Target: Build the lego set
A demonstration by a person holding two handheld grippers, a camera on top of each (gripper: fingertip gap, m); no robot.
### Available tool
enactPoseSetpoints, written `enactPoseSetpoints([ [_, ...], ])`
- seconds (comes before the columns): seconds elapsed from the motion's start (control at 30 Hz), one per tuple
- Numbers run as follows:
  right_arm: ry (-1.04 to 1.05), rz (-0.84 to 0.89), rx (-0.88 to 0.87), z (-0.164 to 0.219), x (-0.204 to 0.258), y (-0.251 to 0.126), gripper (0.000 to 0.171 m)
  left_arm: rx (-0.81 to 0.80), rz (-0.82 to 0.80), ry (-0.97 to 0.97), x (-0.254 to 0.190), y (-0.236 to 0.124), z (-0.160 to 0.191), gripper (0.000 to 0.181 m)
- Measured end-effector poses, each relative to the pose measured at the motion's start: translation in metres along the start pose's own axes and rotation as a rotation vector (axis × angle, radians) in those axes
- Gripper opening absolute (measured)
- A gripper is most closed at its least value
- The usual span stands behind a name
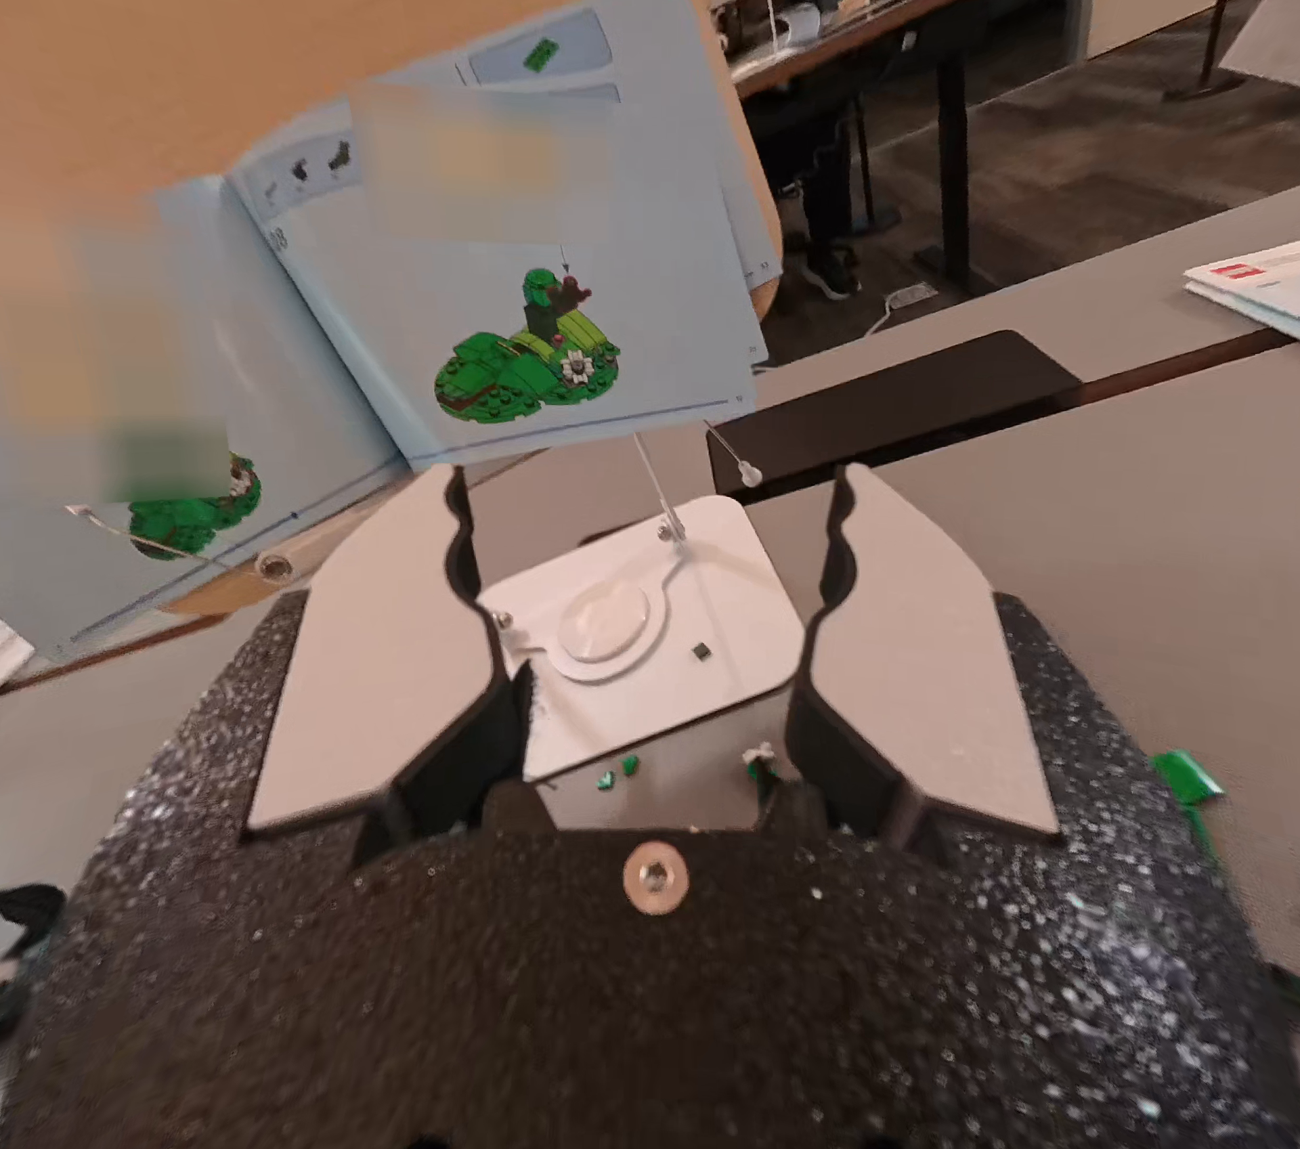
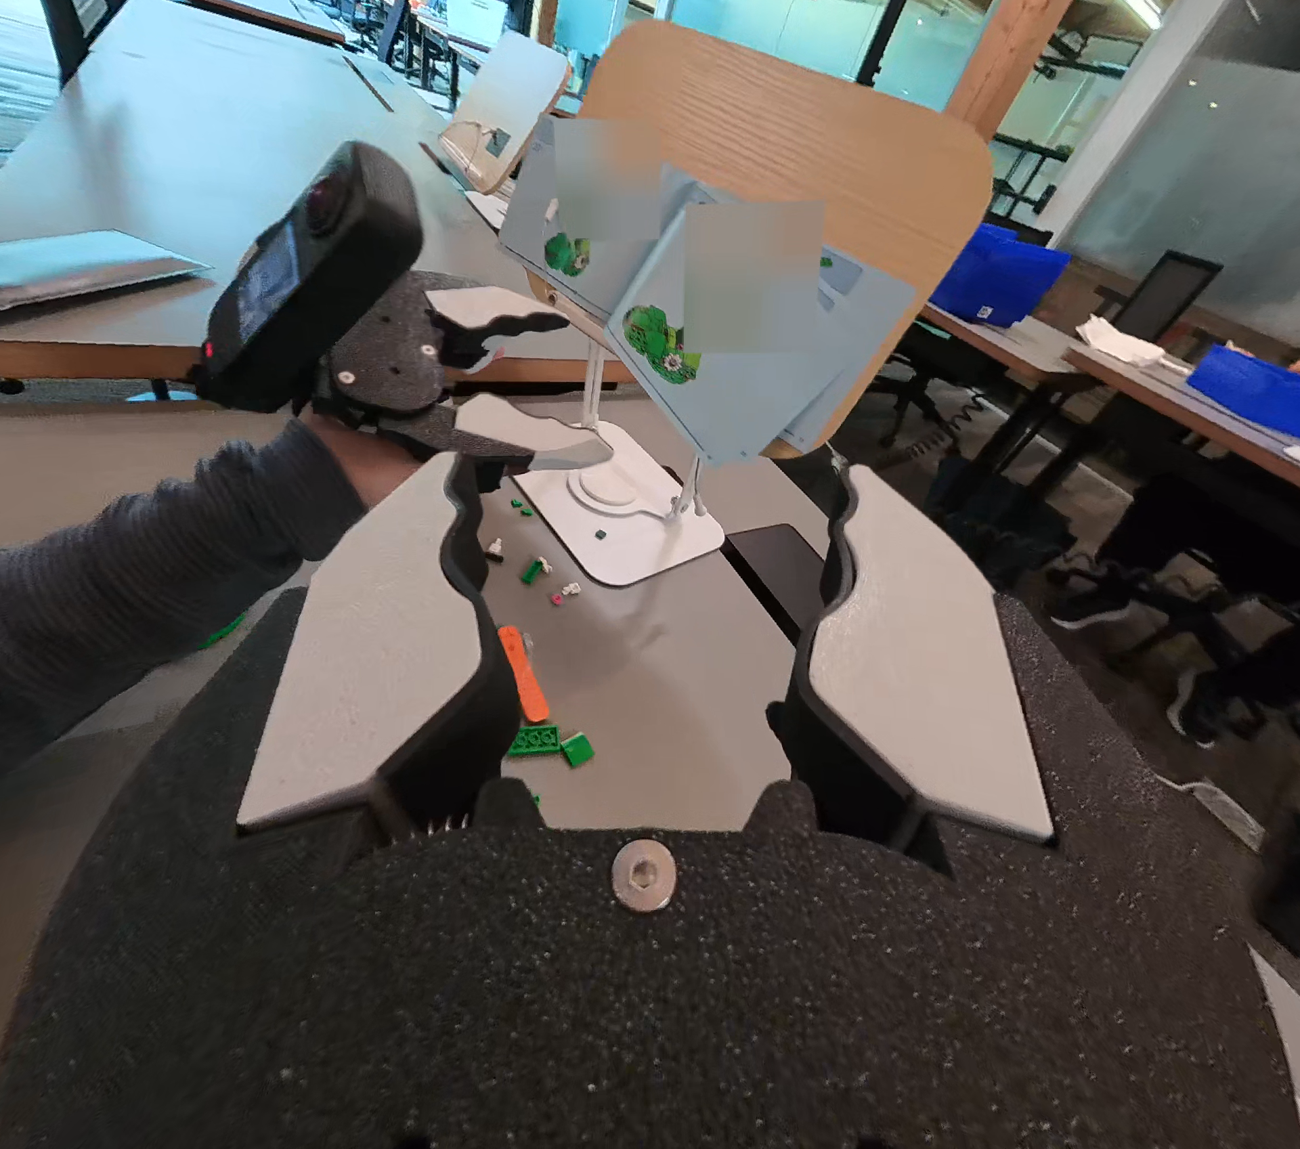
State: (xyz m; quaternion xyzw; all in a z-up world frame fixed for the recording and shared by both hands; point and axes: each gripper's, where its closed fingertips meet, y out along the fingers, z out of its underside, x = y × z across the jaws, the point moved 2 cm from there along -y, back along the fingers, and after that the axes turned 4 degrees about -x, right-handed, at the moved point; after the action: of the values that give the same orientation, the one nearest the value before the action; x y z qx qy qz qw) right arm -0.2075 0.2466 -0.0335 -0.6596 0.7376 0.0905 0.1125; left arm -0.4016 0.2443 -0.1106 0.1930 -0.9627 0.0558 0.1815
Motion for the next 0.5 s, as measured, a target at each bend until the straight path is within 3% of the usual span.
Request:
enactPoseSetpoints([
  [0.03,0.002,0.005,0.006,0.003,-0.002,0.001,0.094,-0.027,-0.003,0.035,-0.001,0.000,0.001,0.088],
  [0.1,0.007,0.007,0.023,0.008,-0.007,0.002,0.093,-0.129,-0.027,0.130,-0.005,-0.004,-0.001,0.049],
  [0.17,0.017,0.017,0.031,0.012,-0.013,0.002,0.092,-0.217,-0.063,0.223,-0.008,-0.006,-0.006,0.032],
  [0.33,0.066,0.011,0.018,0.016,-0.028,-0.001,0.091,-0.132,-0.120,0.588,-0.002,0.028,-0.003,0.040],
  [0.5,0.125,0.001,-0.004,0.021,-0.041,-0.004,0.088,-0.054,-0.046,0.874,-0.005,0.057,0.009,0.048],
])
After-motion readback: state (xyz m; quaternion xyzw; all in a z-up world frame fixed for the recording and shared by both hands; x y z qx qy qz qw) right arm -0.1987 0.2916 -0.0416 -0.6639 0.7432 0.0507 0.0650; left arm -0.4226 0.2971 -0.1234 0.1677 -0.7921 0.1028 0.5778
